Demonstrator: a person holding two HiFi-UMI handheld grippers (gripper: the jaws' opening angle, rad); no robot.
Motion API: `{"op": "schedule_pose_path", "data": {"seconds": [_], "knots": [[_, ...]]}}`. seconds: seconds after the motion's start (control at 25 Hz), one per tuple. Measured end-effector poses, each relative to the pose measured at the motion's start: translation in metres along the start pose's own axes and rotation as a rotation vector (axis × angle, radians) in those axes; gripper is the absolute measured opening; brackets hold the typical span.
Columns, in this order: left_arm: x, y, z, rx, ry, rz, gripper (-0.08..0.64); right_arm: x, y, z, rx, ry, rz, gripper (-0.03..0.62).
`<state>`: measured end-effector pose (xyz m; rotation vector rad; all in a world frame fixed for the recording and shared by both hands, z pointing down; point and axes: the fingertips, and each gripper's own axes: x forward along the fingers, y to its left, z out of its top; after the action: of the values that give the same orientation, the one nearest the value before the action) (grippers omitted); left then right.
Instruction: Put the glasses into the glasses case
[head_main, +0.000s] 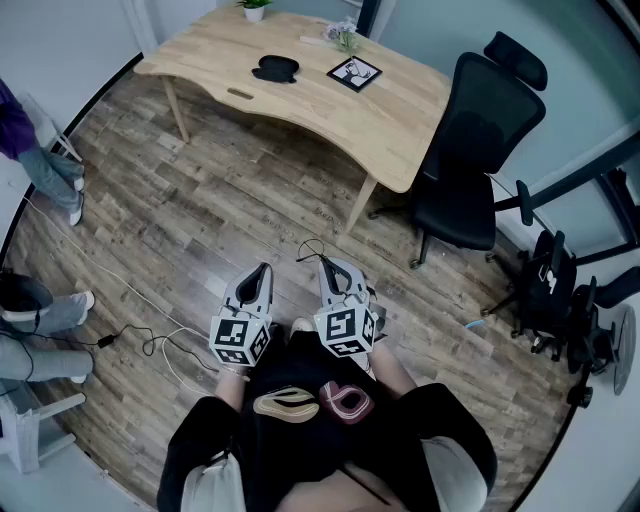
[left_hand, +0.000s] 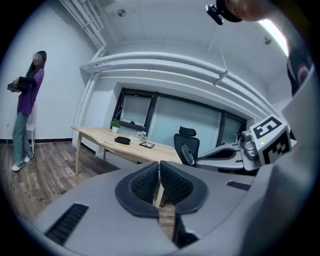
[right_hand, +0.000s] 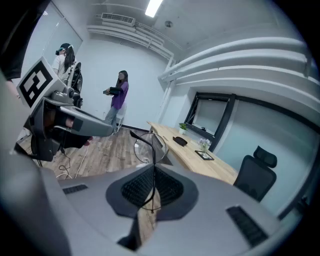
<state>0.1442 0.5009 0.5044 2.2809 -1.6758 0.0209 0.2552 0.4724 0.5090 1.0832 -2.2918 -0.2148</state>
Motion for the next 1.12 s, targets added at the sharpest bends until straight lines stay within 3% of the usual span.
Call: {"op": "schedule_pose_path", "data": {"seconds": [0.68,1.12], "knots": [[0.011,0.000,-0.002,0.012,-0.002,0.006,0.025,0.006,-0.015,0.008,0.033,-0.057,-0.009,0.017],[0.060,0.044,0.013,0.011,0.007,-0.037,0.025,0.052,-0.034,0.024,0.024,-0.042,-0.070,0.017]]}}
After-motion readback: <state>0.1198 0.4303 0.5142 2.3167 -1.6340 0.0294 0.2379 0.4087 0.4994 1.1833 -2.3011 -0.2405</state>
